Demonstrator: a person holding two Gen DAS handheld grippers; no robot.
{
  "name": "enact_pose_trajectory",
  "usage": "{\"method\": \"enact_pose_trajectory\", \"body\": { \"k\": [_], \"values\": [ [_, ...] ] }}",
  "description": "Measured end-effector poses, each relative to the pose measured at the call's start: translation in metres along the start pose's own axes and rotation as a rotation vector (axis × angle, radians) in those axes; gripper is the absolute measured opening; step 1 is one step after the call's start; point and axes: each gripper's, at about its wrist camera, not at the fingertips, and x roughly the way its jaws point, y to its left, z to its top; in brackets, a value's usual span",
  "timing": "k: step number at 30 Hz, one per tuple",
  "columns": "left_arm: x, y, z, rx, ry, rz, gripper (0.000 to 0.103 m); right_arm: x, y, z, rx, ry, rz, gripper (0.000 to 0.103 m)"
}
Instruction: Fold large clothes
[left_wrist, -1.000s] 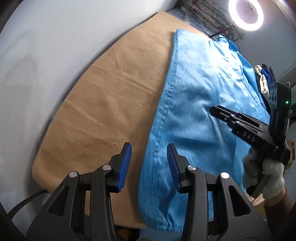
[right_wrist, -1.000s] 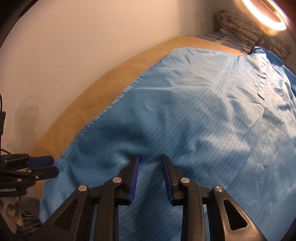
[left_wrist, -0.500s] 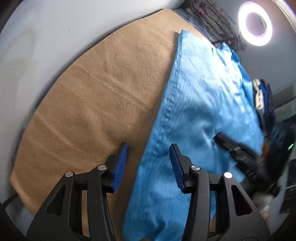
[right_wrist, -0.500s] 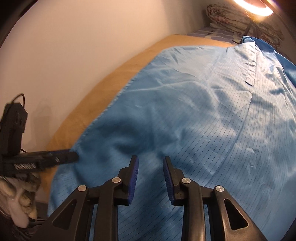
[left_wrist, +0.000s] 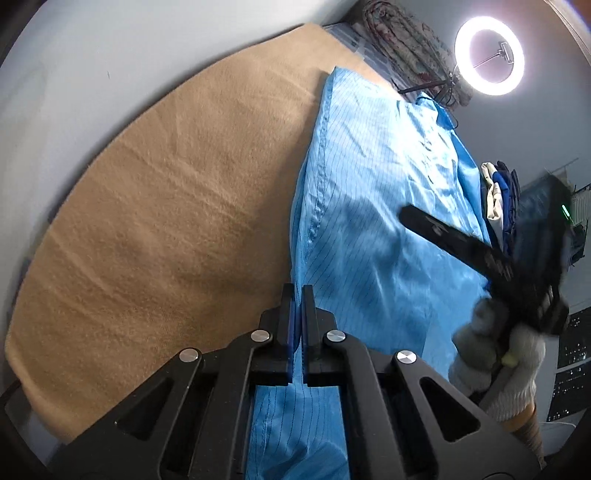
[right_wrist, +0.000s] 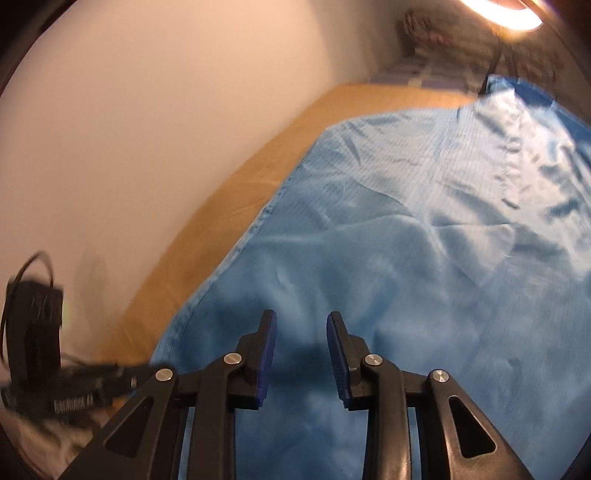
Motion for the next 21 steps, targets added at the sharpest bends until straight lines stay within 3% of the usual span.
{"method": "enact_pose_trajectory", "body": {
  "k": [1,2,3,5,8,16,19,21],
  "values": [
    [-0.002,-0.003,0.000,0.009,-0.007,0.004,0.000,0.004,-0.001,0.005,0.026,0.008,0.012,0.031],
    [-0.003,-0.005,-0.001,0.019,-0.011,0.009,0.000,0.006,-0.001,0.010,0.045,0.011,0.019,0.039],
    [-0.003,-0.007,-0.001,0.030,-0.015,0.018,0.000,0.009,0.000,0.016,0.072,0.017,0.039,0.057],
    [-0.004,-0.011,-0.003,0.047,-0.021,0.033,0.000,0.015,0.005,0.026,0.105,0.032,0.075,0.073],
    [-0.003,-0.014,-0.004,0.059,-0.022,0.037,0.000,0.027,0.023,0.040,0.089,0.056,0.060,0.073],
    [-0.004,-0.020,-0.005,0.076,-0.030,0.035,0.000,0.081,0.081,0.063,-0.028,0.195,-0.101,0.067],
    [-0.003,-0.023,-0.005,0.082,-0.026,0.031,0.000,0.100,0.094,0.061,-0.091,0.242,-0.189,0.051],
    [-0.003,-0.025,-0.005,0.090,-0.025,0.025,0.000,0.107,0.098,0.056,-0.150,0.248,-0.265,0.028]
  ]
}}
